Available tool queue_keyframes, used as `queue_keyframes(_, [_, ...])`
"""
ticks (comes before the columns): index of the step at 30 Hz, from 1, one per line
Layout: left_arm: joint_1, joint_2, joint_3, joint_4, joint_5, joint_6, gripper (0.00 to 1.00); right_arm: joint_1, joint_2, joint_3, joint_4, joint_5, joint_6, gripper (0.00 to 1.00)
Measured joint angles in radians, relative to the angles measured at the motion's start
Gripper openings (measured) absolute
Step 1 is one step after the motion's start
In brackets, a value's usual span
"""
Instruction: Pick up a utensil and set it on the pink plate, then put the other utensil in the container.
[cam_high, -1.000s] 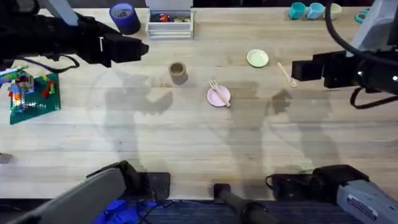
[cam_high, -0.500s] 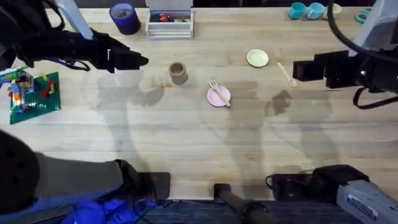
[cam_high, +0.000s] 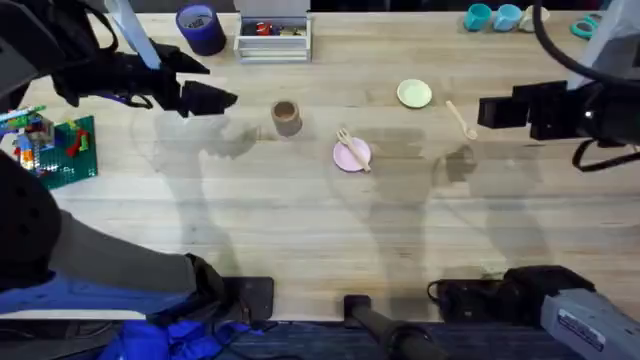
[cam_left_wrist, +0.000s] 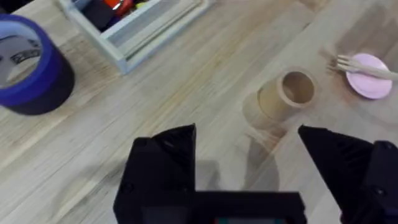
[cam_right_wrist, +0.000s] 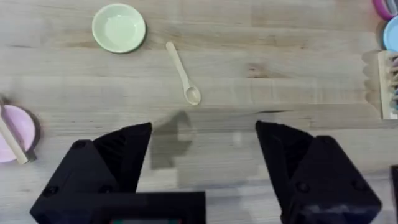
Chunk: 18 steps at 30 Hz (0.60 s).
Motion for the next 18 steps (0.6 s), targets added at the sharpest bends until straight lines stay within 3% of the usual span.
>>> queue_keyframes(6, [0.000, 0.000, 0.000, -0.152, 0.087, 0.296, 0.993, -0.001, 0.003, 0.000, 0.000, 0.000, -0.021, 0.996])
queue_keyframes(9, [0.000, 0.000, 0.000, -0.165, 0.150, 0.397, 0.993, -0.001, 0.003, 0.000, 0.000, 0.000, -0.027, 0.996])
queue_keyframes(18, [0.000, 0.000, 0.000, -0.127, 0.253, 0.493, 0.994, -0.001, 0.030, 0.000, 0.027, 0.001, -0.059, 0.997])
